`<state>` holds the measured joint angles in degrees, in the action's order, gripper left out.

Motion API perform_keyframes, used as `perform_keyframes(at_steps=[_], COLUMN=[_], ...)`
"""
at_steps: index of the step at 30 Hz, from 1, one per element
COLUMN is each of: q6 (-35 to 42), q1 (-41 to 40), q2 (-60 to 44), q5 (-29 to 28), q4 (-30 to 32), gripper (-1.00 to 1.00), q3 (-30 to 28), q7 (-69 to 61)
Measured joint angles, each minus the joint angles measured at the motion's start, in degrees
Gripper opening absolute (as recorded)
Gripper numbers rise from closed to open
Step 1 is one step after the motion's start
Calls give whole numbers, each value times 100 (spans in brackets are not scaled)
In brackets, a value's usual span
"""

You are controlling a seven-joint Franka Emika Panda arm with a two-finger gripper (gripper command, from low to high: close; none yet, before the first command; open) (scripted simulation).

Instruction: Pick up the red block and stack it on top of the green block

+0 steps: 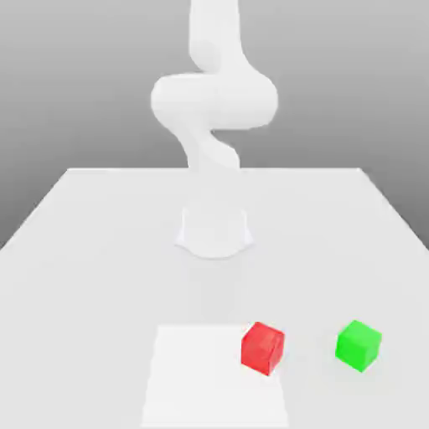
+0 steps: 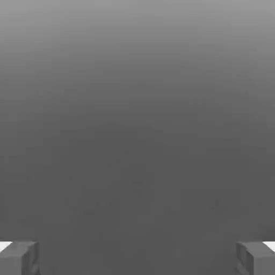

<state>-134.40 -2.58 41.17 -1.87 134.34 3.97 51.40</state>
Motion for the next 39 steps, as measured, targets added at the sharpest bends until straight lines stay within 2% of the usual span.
perform_keyframes(at_steps=[8,15,19,23,27,31,36,37,39], q6=[-837,-1557,-1996,-2438,-2751,-3070,-3504,-3594,-3596], q1=[-727,-1011,-979,-756,-727,-590,-183,-71,-71], q2=[-1595,-2946,-3622,-4150,-4518,-4919,-5479,-5594,-5594], q5=[-583,-902,-748,-113,-214,-648,-1285,-1404,-1405], q4=[825,1531,1944,2329,2319,2245,2176,2167,2167], gripper=[0,0,0,0,0,0,0,-100,-100], q3=[1046,1494,1604,1717,1617,1384,825,684,684], q7=[1793,3193,3751,3926,4132,4464,4924,5007,5008])
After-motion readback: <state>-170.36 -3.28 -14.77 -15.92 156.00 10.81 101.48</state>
